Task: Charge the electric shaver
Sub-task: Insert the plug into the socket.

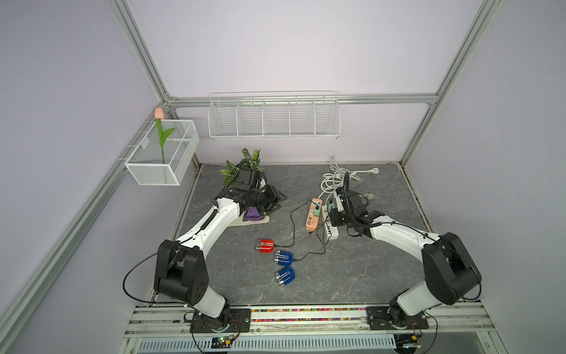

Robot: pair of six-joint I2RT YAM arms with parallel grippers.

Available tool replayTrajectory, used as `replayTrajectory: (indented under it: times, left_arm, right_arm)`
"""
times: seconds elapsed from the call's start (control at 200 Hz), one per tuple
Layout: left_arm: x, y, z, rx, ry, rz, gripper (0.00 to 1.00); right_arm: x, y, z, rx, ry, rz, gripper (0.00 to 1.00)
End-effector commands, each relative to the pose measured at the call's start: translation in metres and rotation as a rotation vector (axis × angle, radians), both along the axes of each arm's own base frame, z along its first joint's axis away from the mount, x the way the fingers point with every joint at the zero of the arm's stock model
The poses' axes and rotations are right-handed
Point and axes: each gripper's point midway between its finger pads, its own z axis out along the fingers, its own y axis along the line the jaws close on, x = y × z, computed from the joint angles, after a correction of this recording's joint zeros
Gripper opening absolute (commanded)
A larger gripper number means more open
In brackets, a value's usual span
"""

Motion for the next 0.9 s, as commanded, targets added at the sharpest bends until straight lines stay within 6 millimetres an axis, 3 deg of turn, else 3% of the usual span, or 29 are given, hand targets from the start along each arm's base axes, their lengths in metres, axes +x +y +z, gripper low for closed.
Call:
replayTrajectory:
  times: [0.0,0.435,0.48,0.895]
  left_arm:
    - [0.000,-0.001,0.015,-0.053,-0.042,0.004,0.52]
    - [0.000,-0.003,0.016,-0.068,-0.042,0.004,0.53]
    - [0.000,-0.002,0.015,-0.067,-0.040,0.004,0.53]
    - [0.000,-0.002,0.016,-0.066,-0.038,0.006,0.52]
  right_arm:
    - [-0.014,-0.011,-0.026,-0.071,0.092,0.010,0.19]
    - [-0.026,-0.025,-0.049,-0.126,0.160,-0.018,0.17]
    - [-0.035,-0.030,-0.061,-0.131,0.187,-0.023,0.17]
    - [-0.055,-0.045,-0.082,-0.145,0.263,-0.044,0.15]
